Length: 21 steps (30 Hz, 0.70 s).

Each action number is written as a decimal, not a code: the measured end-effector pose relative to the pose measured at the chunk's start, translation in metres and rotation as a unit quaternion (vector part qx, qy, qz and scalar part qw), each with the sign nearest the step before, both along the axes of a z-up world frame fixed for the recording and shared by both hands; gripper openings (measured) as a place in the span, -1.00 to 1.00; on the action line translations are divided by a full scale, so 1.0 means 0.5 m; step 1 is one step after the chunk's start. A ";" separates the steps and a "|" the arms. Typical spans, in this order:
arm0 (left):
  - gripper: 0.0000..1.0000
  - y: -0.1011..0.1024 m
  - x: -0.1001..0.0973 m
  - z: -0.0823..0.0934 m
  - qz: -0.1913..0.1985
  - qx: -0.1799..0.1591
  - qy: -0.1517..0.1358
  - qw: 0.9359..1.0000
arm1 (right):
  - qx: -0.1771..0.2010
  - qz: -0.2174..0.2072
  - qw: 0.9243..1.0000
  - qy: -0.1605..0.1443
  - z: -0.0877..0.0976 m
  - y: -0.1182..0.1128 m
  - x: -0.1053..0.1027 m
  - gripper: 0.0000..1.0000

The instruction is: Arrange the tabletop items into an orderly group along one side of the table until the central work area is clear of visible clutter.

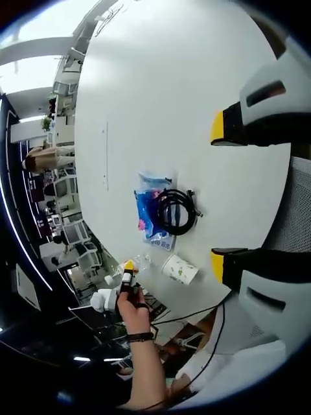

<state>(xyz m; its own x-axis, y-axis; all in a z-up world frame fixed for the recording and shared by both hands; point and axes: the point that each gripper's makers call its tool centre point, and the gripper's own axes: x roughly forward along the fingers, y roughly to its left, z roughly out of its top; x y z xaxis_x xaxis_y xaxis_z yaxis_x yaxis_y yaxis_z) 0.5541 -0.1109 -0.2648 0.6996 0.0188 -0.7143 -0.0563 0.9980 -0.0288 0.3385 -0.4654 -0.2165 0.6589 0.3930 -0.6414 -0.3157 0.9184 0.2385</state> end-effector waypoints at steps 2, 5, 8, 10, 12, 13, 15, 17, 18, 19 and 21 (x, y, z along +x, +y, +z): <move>-0.24 0.000 -0.001 0.000 0.000 0.001 0.001 1.000 | 0.001 -0.002 1.000 -0.001 0.000 -0.005 -0.002 0.25; -0.23 -0.001 -0.002 0.000 -0.002 0.004 0.003 1.000 | 0.003 -0.006 1.000 -0.001 -0.001 -0.010 -0.005 0.25; -0.22 -0.002 -0.002 -0.001 -0.006 0.005 0.006 1.000 | 0.004 -0.005 1.000 0.000 -0.003 -0.012 -0.007 0.23; -0.21 -0.003 -0.003 -0.003 -0.012 0.006 0.010 1.000 | 0.004 -0.005 1.000 -0.001 -0.002 -0.012 -0.008 0.22; -0.21 -0.002 -0.004 -0.004 -0.017 0.006 0.009 1.000 | 0.007 -0.007 1.000 -0.003 -0.002 -0.013 -0.007 0.22; -0.18 0.000 -0.009 -0.003 -0.015 0.007 0.008 1.000 | 0.007 -0.007 1.000 -0.004 -0.001 -0.014 -0.007 0.22; 0.04 -0.001 -0.006 0.004 0.001 -0.009 -0.008 1.000 | 0.009 -0.008 1.000 -0.005 0.001 -0.015 -0.008 0.21; 0.15 -0.008 -0.007 0.010 -0.003 -0.017 -0.011 1.000 | 0.010 -0.011 1.000 -0.008 0.004 -0.017 -0.008 0.21; 0.14 -0.013 -0.008 0.012 -0.010 -0.015 -0.010 1.000 | 0.010 -0.012 1.000 -0.008 0.004 -0.018 -0.008 0.21; 0.13 -0.016 -0.010 0.013 -0.017 -0.009 -0.010 1.000 | 0.011 -0.012 1.000 -0.009 0.004 -0.019 -0.009 0.21; 0.13 -0.018 -0.018 0.020 -0.020 -0.006 -0.013 1.000 | 0.010 -0.015 1.000 -0.008 0.001 -0.023 -0.011 0.21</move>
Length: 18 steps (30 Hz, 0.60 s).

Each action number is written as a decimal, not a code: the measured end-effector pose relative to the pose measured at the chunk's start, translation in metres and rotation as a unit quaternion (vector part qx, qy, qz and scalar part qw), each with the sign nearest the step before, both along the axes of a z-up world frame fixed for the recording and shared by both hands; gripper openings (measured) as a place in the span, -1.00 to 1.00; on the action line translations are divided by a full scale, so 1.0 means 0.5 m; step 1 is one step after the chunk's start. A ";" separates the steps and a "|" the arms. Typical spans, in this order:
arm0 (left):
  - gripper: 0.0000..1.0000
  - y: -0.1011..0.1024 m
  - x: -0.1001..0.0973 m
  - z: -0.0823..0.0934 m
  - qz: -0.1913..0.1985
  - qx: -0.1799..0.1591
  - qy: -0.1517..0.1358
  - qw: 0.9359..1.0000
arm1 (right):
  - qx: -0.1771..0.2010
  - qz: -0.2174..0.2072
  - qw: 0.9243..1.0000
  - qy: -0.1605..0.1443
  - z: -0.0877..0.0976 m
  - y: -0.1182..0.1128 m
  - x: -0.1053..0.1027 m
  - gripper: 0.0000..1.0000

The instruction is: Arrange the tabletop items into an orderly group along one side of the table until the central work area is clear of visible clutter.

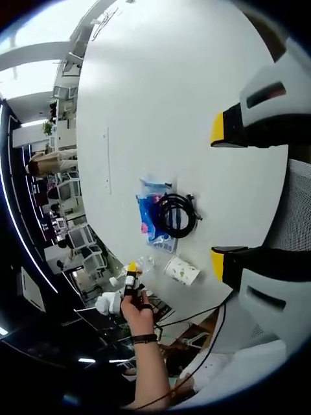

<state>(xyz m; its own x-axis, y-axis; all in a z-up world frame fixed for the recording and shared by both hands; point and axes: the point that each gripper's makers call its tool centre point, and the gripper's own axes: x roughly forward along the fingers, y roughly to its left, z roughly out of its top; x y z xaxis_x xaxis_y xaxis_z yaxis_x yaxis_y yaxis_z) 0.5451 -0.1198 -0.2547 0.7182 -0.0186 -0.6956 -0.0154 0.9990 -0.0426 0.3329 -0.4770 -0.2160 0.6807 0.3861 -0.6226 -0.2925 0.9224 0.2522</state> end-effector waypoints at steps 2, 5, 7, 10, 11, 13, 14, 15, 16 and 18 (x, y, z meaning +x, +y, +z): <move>0.12 0.000 -0.008 0.001 0.000 -0.001 0.002 1.000 | 0.001 -0.003 1.000 0.000 -0.001 -0.003 -0.002 0.21; 0.12 0.001 -0.024 0.001 -0.004 0.000 0.004 1.000 | 0.002 -0.005 1.000 -0.001 -0.001 -0.003 -0.005 0.21; 0.11 0.002 -0.034 0.003 -0.007 0.000 0.003 1.000 | 0.002 -0.005 1.000 -0.001 -0.001 -0.002 -0.007 0.21; 0.10 0.003 -0.048 0.002 -0.008 -0.009 0.004 1.000 | 0.003 -0.005 1.000 -0.003 -0.001 0.001 -0.010 0.22; 0.09 0.001 -0.053 0.001 -0.010 -0.013 0.006 1.000 | 0.003 -0.004 1.000 -0.003 0.000 0.003 -0.011 0.22; 0.08 0.002 -0.064 0.001 -0.014 -0.010 0.005 1.000 | 0.003 -0.001 1.000 -0.004 0.000 0.006 -0.012 0.22; 0.07 0.003 -0.067 0.000 -0.015 -0.008 0.006 1.000 | 0.003 0.000 1.000 -0.005 0.001 0.008 -0.012 0.22; 0.07 0.004 -0.074 0.001 -0.016 -0.010 0.006 1.000 | 0.004 0.000 1.000 -0.005 0.001 0.009 -0.013 0.22; 0.07 0.006 -0.078 0.001 -0.016 -0.011 0.006 1.000 | 0.003 0.002 1.000 -0.006 0.002 0.011 -0.014 0.22; 0.06 0.008 -0.087 0.002 -0.016 -0.010 0.006 1.000 | 0.004 0.004 1.000 -0.008 0.003 0.015 -0.014 0.22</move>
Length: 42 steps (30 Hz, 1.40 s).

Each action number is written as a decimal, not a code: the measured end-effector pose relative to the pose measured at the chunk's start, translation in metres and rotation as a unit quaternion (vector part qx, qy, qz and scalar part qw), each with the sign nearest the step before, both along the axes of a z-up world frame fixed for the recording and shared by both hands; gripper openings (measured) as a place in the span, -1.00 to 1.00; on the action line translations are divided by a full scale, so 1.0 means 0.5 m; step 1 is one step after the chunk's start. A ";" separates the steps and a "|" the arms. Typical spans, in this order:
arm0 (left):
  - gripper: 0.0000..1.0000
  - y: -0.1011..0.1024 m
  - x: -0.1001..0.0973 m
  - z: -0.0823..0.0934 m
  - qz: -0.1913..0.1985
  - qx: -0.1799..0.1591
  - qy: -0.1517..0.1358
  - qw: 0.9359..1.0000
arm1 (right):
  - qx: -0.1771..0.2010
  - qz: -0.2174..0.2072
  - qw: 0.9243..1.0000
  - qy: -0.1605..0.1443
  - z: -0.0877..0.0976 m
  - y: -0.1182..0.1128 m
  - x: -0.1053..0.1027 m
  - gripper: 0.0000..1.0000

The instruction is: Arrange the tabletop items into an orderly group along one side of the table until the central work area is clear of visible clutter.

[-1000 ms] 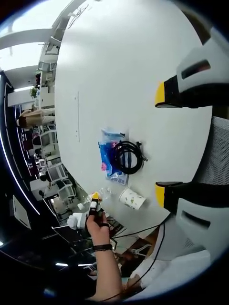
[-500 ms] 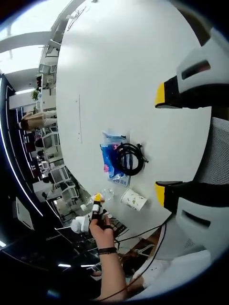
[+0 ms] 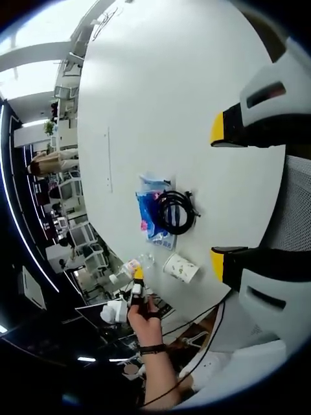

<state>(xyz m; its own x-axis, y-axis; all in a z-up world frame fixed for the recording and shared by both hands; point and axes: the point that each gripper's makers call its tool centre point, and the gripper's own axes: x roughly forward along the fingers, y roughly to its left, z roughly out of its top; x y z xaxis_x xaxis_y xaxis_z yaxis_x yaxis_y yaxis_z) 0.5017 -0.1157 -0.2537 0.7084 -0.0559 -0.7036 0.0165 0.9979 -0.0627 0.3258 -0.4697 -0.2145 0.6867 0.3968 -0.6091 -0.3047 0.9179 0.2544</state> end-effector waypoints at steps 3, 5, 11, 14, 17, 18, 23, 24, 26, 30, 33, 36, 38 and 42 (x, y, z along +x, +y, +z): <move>0.06 0.005 -0.017 0.004 0.001 -0.006 -0.003 1.000 | 0.000 0.004 1.000 -0.001 0.001 0.004 -0.001 0.22; 0.06 0.008 -0.029 0.008 0.001 -0.008 -0.004 1.000 | 0.001 0.005 1.000 -0.002 0.001 0.007 -0.002 0.22; 0.05 0.017 -0.054 0.022 -0.004 -0.005 -0.011 1.000 | 0.003 0.018 1.000 -0.006 0.004 0.024 -0.001 0.22; 0.05 0.023 -0.068 0.026 -0.002 -0.007 -0.011 1.000 | 0.004 0.025 1.000 -0.008 0.005 0.031 0.001 0.22; 0.05 0.025 -0.084 0.028 -0.002 -0.009 -0.011 1.000 | 0.005 0.034 0.999 -0.009 0.005 0.040 0.003 0.22; 0.05 0.026 -0.091 0.027 -0.003 -0.009 -0.010 1.000 | 0.006 0.036 0.999 -0.009 0.005 0.042 0.004 0.22; 0.05 0.030 -0.117 0.021 -0.001 -0.017 -0.008 1.000 | 0.008 0.051 0.999 -0.011 0.006 0.058 0.006 0.22; 0.04 0.032 -0.125 0.018 0.002 -0.017 -0.006 1.000 | 0.008 0.054 0.998 -0.011 0.006 0.061 0.007 0.22; 0.04 0.035 -0.135 0.014 0.005 -0.021 -0.003 1.000 | 0.006 0.062 0.998 -0.010 0.006 0.069 0.007 0.22; 0.03 0.040 -0.157 0.008 0.008 -0.023 0.002 1.000 | 0.009 0.073 0.997 -0.013 0.008 0.082 0.010 0.22; 0.03 0.038 -0.172 0.007 0.009 -0.026 0.004 1.000 | 0.010 0.081 0.997 -0.013 0.008 0.092 0.012 0.22; 0.02 0.033 -0.186 0.007 0.009 -0.030 0.006 0.999 | 0.009 0.091 0.996 -0.013 0.006 0.101 0.014 0.22; 0.02 0.027 -0.193 0.005 0.005 -0.031 0.008 0.999 | 0.009 0.097 0.995 -0.013 0.006 0.106 0.014 0.22; 0.03 0.003 -0.206 0.000 -0.009 -0.036 0.014 0.999 | 0.009 0.105 0.994 -0.011 0.004 0.112 0.016 0.22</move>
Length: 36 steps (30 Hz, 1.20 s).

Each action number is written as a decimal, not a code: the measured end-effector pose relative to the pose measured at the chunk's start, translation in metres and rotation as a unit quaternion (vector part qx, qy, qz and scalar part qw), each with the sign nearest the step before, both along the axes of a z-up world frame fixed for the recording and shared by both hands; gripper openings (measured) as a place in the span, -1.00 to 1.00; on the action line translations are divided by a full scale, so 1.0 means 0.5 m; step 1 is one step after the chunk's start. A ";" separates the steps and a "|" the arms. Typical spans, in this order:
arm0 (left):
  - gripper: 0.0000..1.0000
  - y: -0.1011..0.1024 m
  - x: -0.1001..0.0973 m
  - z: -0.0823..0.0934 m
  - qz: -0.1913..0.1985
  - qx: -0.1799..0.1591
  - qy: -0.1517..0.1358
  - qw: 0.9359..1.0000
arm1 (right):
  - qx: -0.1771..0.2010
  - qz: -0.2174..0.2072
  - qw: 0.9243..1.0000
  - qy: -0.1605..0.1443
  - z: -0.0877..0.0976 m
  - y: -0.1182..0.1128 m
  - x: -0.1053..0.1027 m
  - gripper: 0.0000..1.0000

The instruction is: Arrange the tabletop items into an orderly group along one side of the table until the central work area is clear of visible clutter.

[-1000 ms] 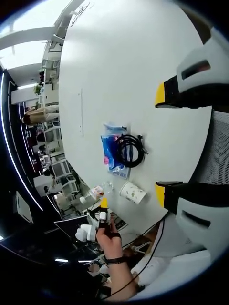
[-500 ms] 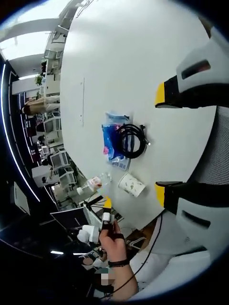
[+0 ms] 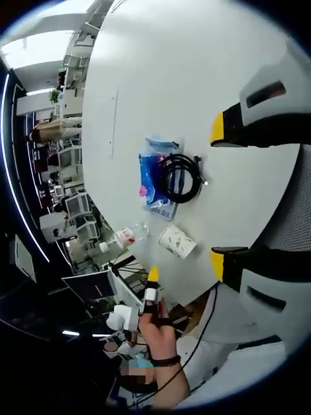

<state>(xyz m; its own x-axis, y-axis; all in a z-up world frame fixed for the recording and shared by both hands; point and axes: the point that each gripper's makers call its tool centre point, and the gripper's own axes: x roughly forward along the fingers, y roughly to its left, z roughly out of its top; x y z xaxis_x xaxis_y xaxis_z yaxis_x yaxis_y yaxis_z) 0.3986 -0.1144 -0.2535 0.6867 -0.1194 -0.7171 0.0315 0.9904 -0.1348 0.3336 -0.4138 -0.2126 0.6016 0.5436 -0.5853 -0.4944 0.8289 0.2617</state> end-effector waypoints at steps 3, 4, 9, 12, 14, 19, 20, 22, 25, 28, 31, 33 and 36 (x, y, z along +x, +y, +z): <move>0.03 -0.010 0.001 -0.005 -0.008 -0.006 0.003 1.000 | 0.001 0.004 1.000 0.001 0.000 0.004 0.000 0.22; 0.03 -0.013 0.003 -0.011 -0.010 -0.009 0.005 1.000 | 0.000 0.006 1.000 0.001 0.000 0.005 0.001 0.22; 0.02 -0.046 0.001 -0.017 -0.032 -0.013 0.011 0.999 | -0.001 0.011 1.000 0.000 0.001 0.006 0.000 0.22; 0.01 -0.063 0.000 -0.022 -0.041 -0.015 0.014 0.999 | -0.001 0.011 1.000 0.000 0.001 0.004 0.000 0.22; 0.01 -0.075 -0.001 -0.024 -0.049 -0.015 0.016 0.999 | -0.002 0.012 1.000 0.000 0.001 0.003 -0.002 0.22; 0.00 -0.104 0.001 -0.030 -0.063 -0.020 0.022 0.998 | -0.001 0.004 1.000 0.000 0.001 -0.011 -0.008 0.22; 0.00 -0.108 0.002 -0.033 -0.066 -0.019 0.023 0.997 | -0.002 0.003 1.000 0.000 0.000 -0.014 -0.010 0.22; 0.00 -0.123 0.001 -0.036 -0.073 -0.022 0.026 0.997 | -0.003 -0.001 1.000 0.002 -0.002 -0.024 -0.014 0.22; -0.01 -0.137 0.003 -0.039 -0.082 -0.021 0.028 0.996 | -0.003 -0.011 1.000 0.004 -0.005 -0.038 -0.021 0.22; -0.01 -0.151 0.004 -0.042 -0.089 -0.023 0.032 0.995 | -0.005 -0.020 1.000 0.005 -0.008 -0.053 -0.027 0.22; -0.02 -0.167 0.004 -0.048 -0.098 -0.024 0.036 0.994 | -0.004 -0.028 1.000 0.006 -0.007 -0.063 -0.029 0.22; -0.02 -0.174 0.004 -0.052 -0.102 -0.024 0.040 0.994 | -0.004 -0.034 0.999 0.006 -0.008 -0.072 -0.029 0.22; -0.03 -0.182 0.006 -0.057 -0.107 -0.026 0.045 0.993 | -0.004 -0.038 0.999 0.006 -0.006 -0.077 -0.028 0.22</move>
